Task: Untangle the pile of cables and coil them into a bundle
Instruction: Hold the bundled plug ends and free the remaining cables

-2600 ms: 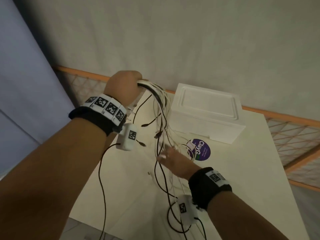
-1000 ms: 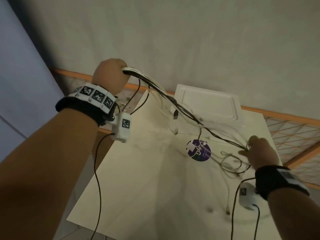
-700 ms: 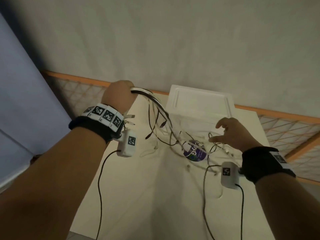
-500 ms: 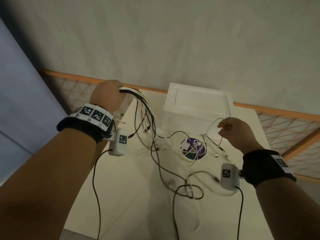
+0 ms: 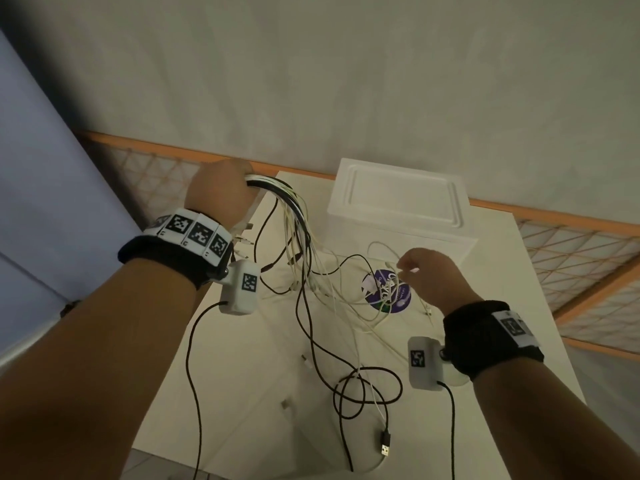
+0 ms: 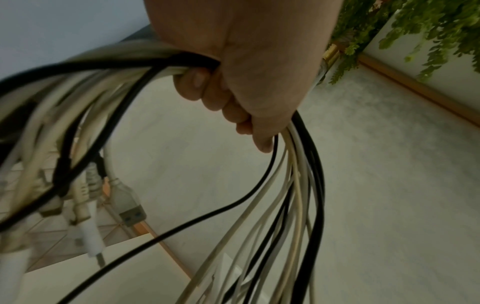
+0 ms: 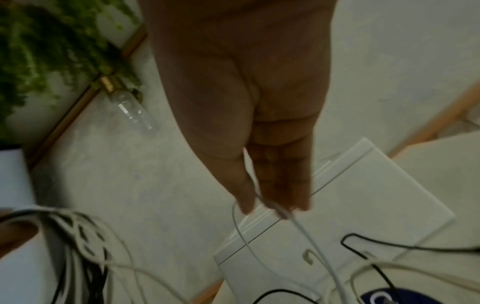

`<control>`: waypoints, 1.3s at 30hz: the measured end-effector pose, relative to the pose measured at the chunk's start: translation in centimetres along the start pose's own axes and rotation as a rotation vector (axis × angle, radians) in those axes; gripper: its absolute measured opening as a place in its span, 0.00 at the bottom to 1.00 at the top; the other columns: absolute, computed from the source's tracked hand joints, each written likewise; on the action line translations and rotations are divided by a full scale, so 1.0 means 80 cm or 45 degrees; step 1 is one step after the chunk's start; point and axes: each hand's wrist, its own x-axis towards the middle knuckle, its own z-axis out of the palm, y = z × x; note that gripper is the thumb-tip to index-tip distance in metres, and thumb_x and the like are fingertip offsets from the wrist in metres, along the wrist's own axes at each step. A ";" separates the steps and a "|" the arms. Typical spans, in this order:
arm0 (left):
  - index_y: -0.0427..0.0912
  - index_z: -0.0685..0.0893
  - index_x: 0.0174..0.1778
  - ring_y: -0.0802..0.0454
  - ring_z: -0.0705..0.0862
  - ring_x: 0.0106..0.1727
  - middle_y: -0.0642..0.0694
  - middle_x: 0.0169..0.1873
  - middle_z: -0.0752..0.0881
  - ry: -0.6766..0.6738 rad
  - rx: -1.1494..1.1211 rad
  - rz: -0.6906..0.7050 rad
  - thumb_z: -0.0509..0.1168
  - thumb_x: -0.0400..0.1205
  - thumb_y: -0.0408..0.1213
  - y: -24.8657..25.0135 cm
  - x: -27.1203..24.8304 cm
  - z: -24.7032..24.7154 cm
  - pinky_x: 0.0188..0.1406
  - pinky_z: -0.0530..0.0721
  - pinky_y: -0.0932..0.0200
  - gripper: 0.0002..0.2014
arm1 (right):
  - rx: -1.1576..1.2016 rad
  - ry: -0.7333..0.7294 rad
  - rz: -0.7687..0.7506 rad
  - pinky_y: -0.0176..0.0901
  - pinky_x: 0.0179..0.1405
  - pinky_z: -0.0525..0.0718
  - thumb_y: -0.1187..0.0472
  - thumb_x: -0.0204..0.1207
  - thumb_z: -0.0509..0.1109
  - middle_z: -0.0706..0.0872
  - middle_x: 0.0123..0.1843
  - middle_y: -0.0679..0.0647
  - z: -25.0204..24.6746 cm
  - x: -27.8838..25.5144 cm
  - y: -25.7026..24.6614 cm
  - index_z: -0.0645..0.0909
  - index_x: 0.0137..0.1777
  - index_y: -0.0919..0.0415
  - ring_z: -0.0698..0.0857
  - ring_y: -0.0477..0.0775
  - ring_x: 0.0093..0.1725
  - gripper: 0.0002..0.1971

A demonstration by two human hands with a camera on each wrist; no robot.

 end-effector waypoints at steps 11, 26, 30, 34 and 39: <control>0.39 0.83 0.38 0.46 0.78 0.36 0.45 0.31 0.79 0.101 -0.022 0.164 0.62 0.81 0.36 0.039 0.012 -0.013 0.34 0.69 0.55 0.08 | -0.419 -0.611 -0.441 0.46 0.60 0.79 0.48 0.81 0.63 0.85 0.58 0.53 0.073 -0.052 -0.089 0.82 0.59 0.58 0.82 0.51 0.58 0.16; 0.31 0.84 0.41 0.32 0.81 0.42 0.29 0.41 0.85 0.278 0.176 0.053 0.61 0.80 0.33 -0.018 0.053 -0.088 0.38 0.74 0.48 0.10 | -1.343 -0.580 0.053 0.78 0.60 0.18 0.45 0.71 0.68 0.42 0.86 0.55 0.059 -0.091 0.125 0.59 0.78 0.34 0.43 0.61 0.84 0.35; 0.32 0.83 0.42 0.37 0.78 0.40 0.34 0.37 0.82 0.240 0.141 0.057 0.60 0.81 0.33 0.000 0.050 -0.081 0.37 0.70 0.51 0.09 | -1.159 -0.679 0.131 0.83 0.65 0.27 0.31 0.58 0.75 0.45 0.86 0.50 0.035 -0.072 0.119 0.54 0.79 0.31 0.46 0.57 0.84 0.50; 0.33 0.84 0.42 0.44 0.75 0.38 0.39 0.35 0.79 0.234 0.087 0.110 0.60 0.81 0.33 0.015 0.046 -0.075 0.36 0.67 0.54 0.09 | -0.544 -0.652 0.079 0.77 0.73 0.32 0.35 0.69 0.71 0.75 0.72 0.34 0.002 -0.050 0.058 0.79 0.62 0.31 0.64 0.47 0.79 0.20; 0.35 0.85 0.43 0.46 0.75 0.36 0.42 0.33 0.79 0.276 0.047 0.171 0.62 0.82 0.37 0.026 0.043 -0.070 0.36 0.68 0.55 0.10 | 0.072 -0.972 -0.108 0.29 0.66 0.71 0.58 0.76 0.72 0.82 0.59 0.31 -0.023 -0.045 -0.013 0.88 0.54 0.48 0.79 0.29 0.59 0.09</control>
